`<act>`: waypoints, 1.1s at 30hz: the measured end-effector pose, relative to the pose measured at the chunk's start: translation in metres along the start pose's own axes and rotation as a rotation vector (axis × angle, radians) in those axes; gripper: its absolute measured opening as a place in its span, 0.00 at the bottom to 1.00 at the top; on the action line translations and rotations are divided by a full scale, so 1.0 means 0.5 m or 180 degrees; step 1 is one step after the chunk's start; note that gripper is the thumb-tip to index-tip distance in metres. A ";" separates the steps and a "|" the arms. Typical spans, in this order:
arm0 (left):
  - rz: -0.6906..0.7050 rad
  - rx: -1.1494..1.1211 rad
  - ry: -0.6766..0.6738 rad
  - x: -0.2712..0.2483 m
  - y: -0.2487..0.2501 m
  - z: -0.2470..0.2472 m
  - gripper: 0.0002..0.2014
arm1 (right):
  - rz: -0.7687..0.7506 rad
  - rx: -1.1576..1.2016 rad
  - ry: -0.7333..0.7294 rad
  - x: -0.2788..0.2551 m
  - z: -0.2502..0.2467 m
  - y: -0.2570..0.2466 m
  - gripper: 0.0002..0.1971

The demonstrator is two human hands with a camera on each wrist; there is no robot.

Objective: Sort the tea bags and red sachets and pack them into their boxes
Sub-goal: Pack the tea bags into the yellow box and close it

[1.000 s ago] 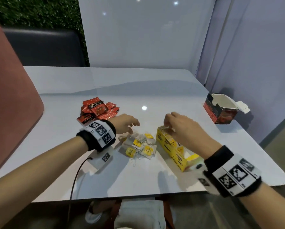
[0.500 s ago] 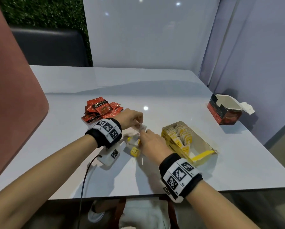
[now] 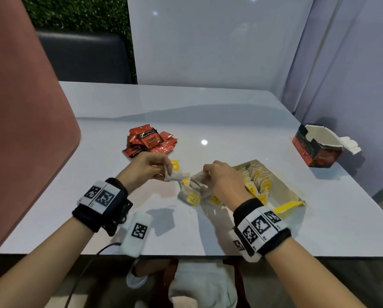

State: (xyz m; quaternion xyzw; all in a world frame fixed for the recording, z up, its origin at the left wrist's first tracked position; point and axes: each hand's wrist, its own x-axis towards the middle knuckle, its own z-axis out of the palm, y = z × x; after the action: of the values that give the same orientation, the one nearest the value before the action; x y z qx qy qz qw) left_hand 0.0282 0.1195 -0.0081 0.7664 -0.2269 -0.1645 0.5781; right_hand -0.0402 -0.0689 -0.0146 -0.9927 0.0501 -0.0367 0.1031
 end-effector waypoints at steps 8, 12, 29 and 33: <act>-0.0656 -0.2083 -0.0107 -0.050 -0.025 0.044 0.07 | 0.0273 0.3269 0.0758 -0.042 -0.022 0.030 0.10; -0.0667 -0.1564 0.0143 -0.053 -0.023 0.060 0.05 | 0.0428 0.4755 0.0317 -0.059 -0.002 0.022 0.14; -0.1178 -0.1785 0.0195 -0.068 -0.019 0.092 0.50 | 0.0304 0.4256 0.0060 -0.036 0.016 -0.033 0.25; -0.1077 -0.1352 0.0327 -0.069 -0.025 0.097 0.53 | 0.0502 0.4229 -0.0041 -0.033 0.038 -0.041 0.16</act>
State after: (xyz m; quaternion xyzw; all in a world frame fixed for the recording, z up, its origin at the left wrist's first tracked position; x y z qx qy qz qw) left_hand -0.0238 0.1018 -0.0341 0.6623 -0.0264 -0.2635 0.7008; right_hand -0.0533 -0.0432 -0.0302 -0.7118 0.0887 -0.0462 0.6952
